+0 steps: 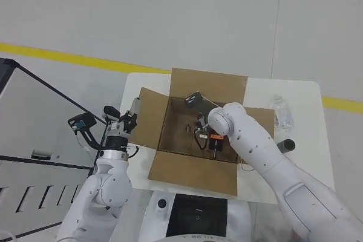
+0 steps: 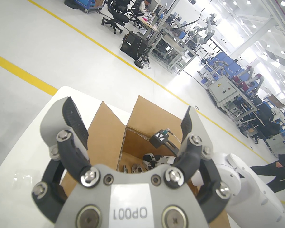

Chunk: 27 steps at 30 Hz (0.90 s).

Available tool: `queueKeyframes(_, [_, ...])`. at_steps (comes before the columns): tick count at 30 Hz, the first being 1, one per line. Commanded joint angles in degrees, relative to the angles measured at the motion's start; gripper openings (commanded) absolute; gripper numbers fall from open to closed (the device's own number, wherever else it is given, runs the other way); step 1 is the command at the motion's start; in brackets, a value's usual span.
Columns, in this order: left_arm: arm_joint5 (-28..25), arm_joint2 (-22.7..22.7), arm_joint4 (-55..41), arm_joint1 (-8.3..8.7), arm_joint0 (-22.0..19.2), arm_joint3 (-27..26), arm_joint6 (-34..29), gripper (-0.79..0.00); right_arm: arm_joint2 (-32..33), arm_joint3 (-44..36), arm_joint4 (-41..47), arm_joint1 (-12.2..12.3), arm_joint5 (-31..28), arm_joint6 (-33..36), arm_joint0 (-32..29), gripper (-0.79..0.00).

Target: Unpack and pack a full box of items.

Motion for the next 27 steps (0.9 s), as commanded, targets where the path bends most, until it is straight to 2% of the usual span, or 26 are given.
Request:
queueKeyframes(1, [-0.01,0.00,0.00,0.00,0.01,0.00,0.00,0.000,1.32,-4.18,-0.24,0.79,-2.32,-0.56,-1.77,-0.785])
queueKeyframes(4, [-0.01,0.00,0.00,0.00,0.01,0.00,0.00,0.000,3.61,-10.35,-0.64,2.13,-5.55,-1.81,-5.47,-0.770])
queueKeyframes(5, [-0.01,0.00,0.00,0.00,0.01,0.00,0.00,0.000,4.34,-12.22,-0.51,2.51,-6.46,-2.07,-6.72,-0.717])
queueKeyframes(7, [-0.01,0.00,0.00,0.00,0.01,0.00,0.00,0.000,5.21,-15.23,0.53,3.01,-7.70,-2.54,-9.29,-0.674])
queueKeyframes(10, [-0.01,0.00,0.00,0.00,0.01,0.00,0.00,0.000,5.44,-15.36,2.45,2.87,-3.44,-1.11,-11.03,-0.690])
queueKeyframes(12, [-0.01,0.00,0.00,0.00,0.01,0.00,0.00,0.000,5.08,-13.52,5.06,2.23,0.74,-0.05,-10.72,-0.683])
queueKeyframes(15, [-0.01,0.00,0.00,0.00,0.01,0.00,0.00,0.000,3.05,-10.07,7.06,1.03,3.18,0.34,-8.85,-0.690])
queueKeyframes(18, [-0.01,0.00,0.00,0.00,0.01,0.00,0.00,0.000,1.03,-5.78,9.23,-0.41,5.22,-0.42,-6.60,-0.585])
queueKeyframes(19, [-0.01,0.00,0.00,0.00,0.01,0.00,0.00,0.000,0.25,-4.68,9.79,-0.92,5.48,-0.84,-5.90,-0.576])
queueKeyframes(23, [-0.01,0.00,0.00,0.00,0.01,0.00,0.00,0.000,-2.26,0.57,11.18,-2.87,7.06,-2.96,-3.13,-0.622])
queueKeyframes(27, [-0.01,0.00,0.00,0.00,0.01,0.00,0.00,0.000,-4.65,5.36,12.62,-4.94,8.45,-5.53,-1.16,-0.628])
